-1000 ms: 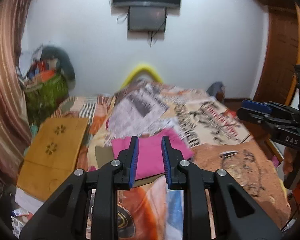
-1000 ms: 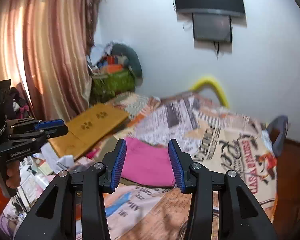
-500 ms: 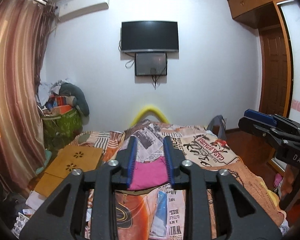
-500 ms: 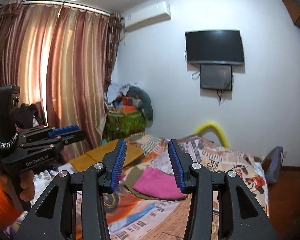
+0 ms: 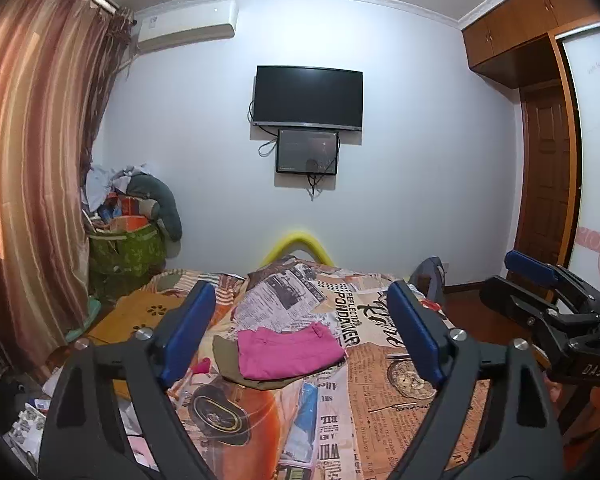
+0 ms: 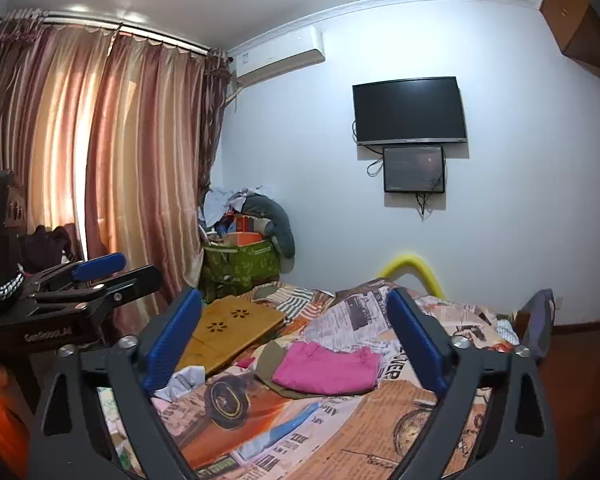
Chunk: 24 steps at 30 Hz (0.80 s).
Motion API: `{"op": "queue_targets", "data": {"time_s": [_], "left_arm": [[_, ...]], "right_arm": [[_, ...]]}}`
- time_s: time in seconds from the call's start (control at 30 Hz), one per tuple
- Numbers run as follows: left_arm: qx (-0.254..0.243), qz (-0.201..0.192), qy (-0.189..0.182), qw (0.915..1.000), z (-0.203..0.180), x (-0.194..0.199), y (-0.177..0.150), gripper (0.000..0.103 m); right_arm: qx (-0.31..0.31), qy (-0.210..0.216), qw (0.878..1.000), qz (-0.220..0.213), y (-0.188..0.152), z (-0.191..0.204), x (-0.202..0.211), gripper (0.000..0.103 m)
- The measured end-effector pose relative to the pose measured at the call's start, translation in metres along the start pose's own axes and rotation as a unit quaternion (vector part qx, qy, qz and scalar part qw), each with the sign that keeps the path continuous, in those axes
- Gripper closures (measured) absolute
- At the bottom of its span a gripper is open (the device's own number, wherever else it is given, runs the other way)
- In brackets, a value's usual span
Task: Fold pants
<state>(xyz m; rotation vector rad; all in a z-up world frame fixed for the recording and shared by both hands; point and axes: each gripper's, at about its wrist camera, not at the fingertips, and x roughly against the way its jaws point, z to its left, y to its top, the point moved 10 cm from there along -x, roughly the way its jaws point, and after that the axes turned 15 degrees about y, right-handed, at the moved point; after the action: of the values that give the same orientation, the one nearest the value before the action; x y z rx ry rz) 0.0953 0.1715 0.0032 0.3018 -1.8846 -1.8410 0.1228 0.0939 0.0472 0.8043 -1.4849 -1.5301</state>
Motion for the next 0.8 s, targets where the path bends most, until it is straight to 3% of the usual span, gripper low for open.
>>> {"op": "queue_targets", "data": {"time_s": [0.1,0.27,0.8], "left_arm": [[-0.01,-0.009,0.007,0.9999,-0.002,0.006,-0.002,0.004],[-0.012,-0.013,0.008,0.9998,-0.005,0.012,-0.006,0.001],[-0.017,-0.013,0.012,0.9997,-0.009,0.009,-0.008,0.0]], "right_arm": [[0.002,-0.008,1.0,0.002,-0.002,0.003,0.005,0.001],[0.007,-0.013,1.0,0.009,-0.009,0.005,0.01,0.001],[0.007,-0.015,1.0,0.017,-0.014,0.009,0.015,0.001]]}}
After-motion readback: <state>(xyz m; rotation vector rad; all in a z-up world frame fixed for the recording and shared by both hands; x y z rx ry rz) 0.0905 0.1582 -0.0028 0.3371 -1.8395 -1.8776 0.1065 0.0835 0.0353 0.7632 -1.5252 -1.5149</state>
